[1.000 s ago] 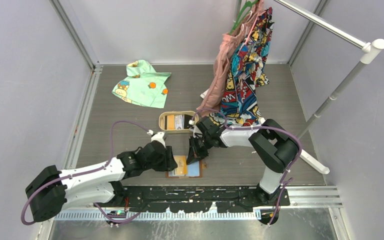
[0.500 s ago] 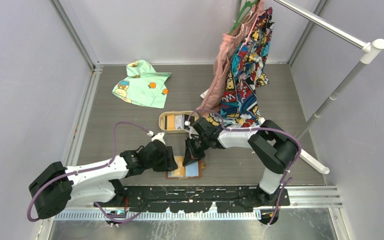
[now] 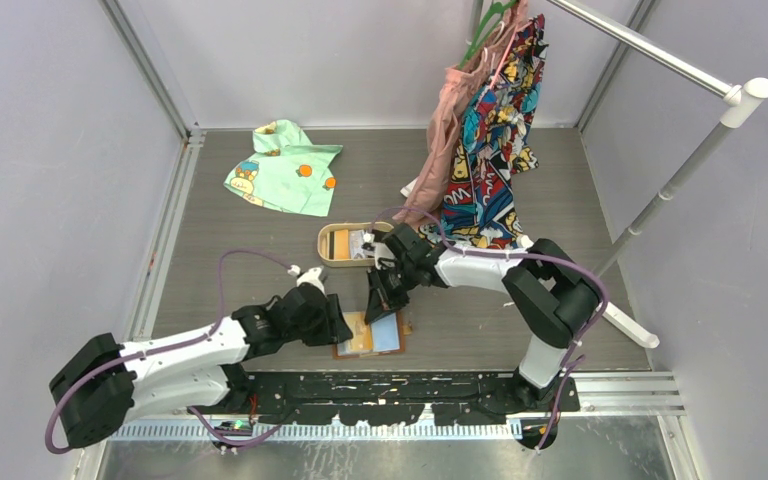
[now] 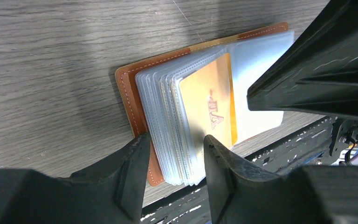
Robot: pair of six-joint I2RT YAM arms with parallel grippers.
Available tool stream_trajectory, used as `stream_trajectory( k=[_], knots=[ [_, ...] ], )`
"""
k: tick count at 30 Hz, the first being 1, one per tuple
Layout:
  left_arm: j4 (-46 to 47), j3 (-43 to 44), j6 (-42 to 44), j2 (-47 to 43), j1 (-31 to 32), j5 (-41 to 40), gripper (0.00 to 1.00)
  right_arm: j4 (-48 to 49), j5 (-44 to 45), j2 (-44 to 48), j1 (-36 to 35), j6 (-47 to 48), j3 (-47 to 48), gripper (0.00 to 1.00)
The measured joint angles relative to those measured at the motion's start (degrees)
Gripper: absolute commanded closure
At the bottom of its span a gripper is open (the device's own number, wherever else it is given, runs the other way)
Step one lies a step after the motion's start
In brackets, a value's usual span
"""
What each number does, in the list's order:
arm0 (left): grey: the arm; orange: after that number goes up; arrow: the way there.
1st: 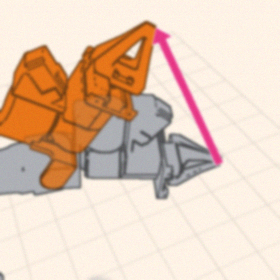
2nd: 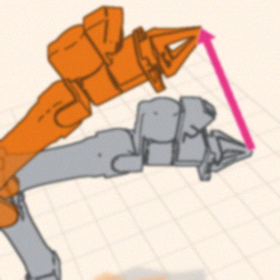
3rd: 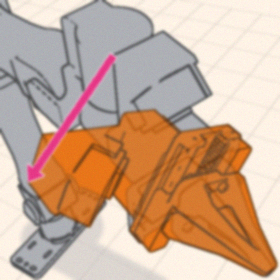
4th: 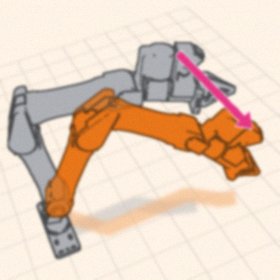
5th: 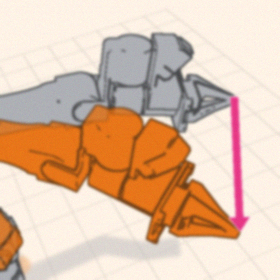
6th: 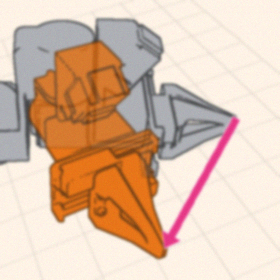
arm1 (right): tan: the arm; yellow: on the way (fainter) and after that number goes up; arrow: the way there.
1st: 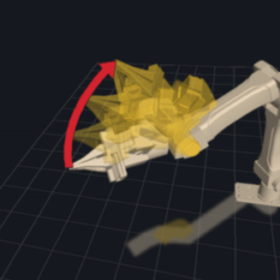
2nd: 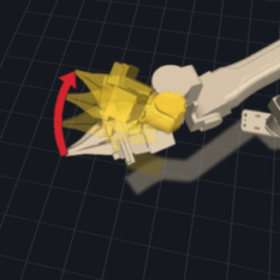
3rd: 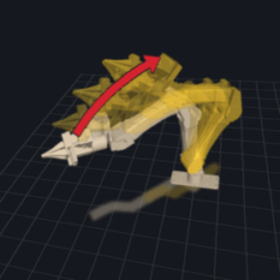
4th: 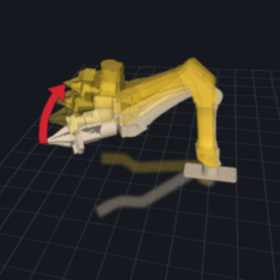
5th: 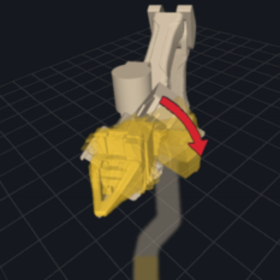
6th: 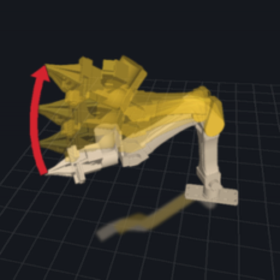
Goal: Put the credit cards into the card holder
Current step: Insert the credit card into the card holder.
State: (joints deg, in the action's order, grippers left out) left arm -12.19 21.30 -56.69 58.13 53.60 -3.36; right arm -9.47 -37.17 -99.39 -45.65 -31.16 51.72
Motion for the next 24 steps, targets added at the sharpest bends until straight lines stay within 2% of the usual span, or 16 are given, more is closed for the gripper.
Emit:
stream_trajectory(
  k=[2, 4, 10, 12, 14, 15, 17, 18, 19, 24],
  knots=[
    [0.1, -0.3, 0.1, -0.9, -0.1, 0.1, 0.49, -3.4, -0.6, 0.5, 0.7, 3.6, 2.0, 0.92],
    [0.0, -0.6, 0.4, -2.8, -0.2, 0.1, 0.42, -7.8, -0.9, 1.2, 1.9, 7.9, 4.9, 0.91],
    [-0.1, -0.4, 5.5, -11.3, -3.2, -0.2, 0.13, -26.0, 0.9, 3.9, 8.5, 28.3, 21.5, 0.88],
    [-0.2, 0.0, 8.2, -13.5, -4.7, -0.3, 0.04, -30.7, 3.5, 4.5, 10.1, 34.4, 27.7, 0.84],
    [-0.3, 0.9, 11.0, -15.1, -6.3, -0.5, 0.0, -33.2, 6.9, 5.9, 10.9, 39.3, 32.0, 0.69],
    [-0.3, 1.4, 12.1, -15.7, -7.2, -0.6, 0.0, -33.6, 8.2, 6.6, 11.0, 40.6, 32.9, 0.56],
    [-0.2, 2.6, 14.4, -16.8, -9.6, -0.8, 0.0, -34.0, 11.1, 9.0, 10.7, 43.6, 34.3, 0.19],
    [0.0, 3.1, 15.4, -17.1, -10.6, -0.8, 0.0, -34.2, 12.1, 10.0, 10.6, 45.1, 35.1, 0.08],
    [0.3, 3.5, 16.4, -17.2, -11.8, -0.7, 0.0, -34.6, 12.6, 10.3, 10.5, 46.2, 36.3, 0.01],
    [2.1, 4.9, 20.0, -15.8, -17.5, 1.2, 0.0, -38.4, 9.1, 4.3, 10.4, 47.6, 49.5, 0.03]
  ],
)
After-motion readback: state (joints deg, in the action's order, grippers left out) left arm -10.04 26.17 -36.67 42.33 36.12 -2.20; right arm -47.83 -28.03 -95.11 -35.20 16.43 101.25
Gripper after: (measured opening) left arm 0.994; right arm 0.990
